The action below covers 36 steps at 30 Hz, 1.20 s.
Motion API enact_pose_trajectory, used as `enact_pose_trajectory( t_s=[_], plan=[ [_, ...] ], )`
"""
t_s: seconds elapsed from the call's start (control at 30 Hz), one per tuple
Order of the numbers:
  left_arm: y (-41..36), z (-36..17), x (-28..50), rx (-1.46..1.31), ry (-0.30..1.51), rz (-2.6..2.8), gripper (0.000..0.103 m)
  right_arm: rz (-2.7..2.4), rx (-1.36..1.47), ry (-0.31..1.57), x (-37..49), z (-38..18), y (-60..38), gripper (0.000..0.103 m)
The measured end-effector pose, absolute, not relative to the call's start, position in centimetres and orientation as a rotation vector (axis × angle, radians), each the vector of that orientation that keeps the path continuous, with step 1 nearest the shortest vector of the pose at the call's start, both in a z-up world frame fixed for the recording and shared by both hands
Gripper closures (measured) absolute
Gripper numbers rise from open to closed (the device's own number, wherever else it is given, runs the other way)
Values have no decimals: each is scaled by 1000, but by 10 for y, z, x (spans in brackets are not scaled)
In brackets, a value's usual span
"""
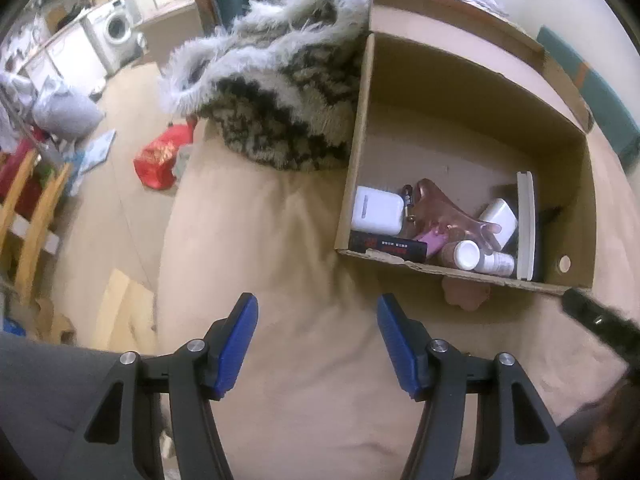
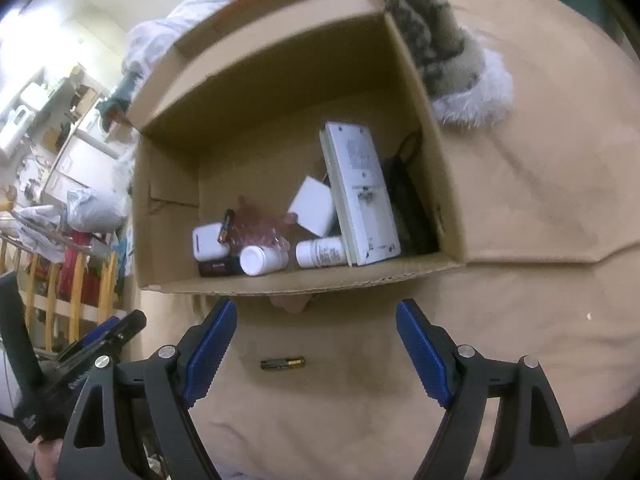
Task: Organize rigid objects
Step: 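Lift both open tools out of the box toward the items on the bedspread, then grasp the black AA battery with left tool while right tool grasps pink beaded item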
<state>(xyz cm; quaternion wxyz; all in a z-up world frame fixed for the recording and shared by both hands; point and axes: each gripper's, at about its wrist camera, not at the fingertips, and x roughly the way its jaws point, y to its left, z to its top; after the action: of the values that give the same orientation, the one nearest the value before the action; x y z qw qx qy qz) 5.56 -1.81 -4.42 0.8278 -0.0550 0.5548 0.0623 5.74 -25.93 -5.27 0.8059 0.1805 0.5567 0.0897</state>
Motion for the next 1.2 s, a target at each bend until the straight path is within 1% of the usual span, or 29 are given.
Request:
enact_pose_trajectory(
  t_s=[0.23, 0.33, 0.63, 0.67, 0.7, 0.77, 0.8, 0.9, 1.07, 1.2],
  plan=[
    [-8, -55, 63, -214, 1241, 148, 44, 206, 285, 1312, 81, -91, -224, 16],
    [-9, -56, 63, -213, 1252, 149, 44, 202, 219, 1341, 91, -107, -206, 16],
    [-5, -60, 61, -199, 1264, 158, 44, 196, 112, 1329, 108, -139, -169, 17],
    [-4, -60, 61, -202, 1267, 159, 44, 195, 101, 1317, 108, -138, -167, 29],
    [-4, -61, 62, -204, 1270, 160, 44, 192, 92, 1305, 109, -137, -167, 51],
    [-7, -62, 63, -201, 1270, 156, 44, 203, 101, 1304, 109, -134, -167, 60],
    [-9, -62, 63, -195, 1269, 152, 44, 212, 116, 1300, 109, -132, -168, 69],
    [-21, -71, 63, -174, 1286, 104, 44, 236, 147, 1298, 105, -124, -178, 75],
    [-58, -97, 59, -132, 1356, -9, 45, 201, 228, 1329, 88, -121, -213, 77],
    [-90, -110, 54, -105, 1378, -75, 44, 130, 287, 1335, 77, -117, -245, 78]
  ],
)
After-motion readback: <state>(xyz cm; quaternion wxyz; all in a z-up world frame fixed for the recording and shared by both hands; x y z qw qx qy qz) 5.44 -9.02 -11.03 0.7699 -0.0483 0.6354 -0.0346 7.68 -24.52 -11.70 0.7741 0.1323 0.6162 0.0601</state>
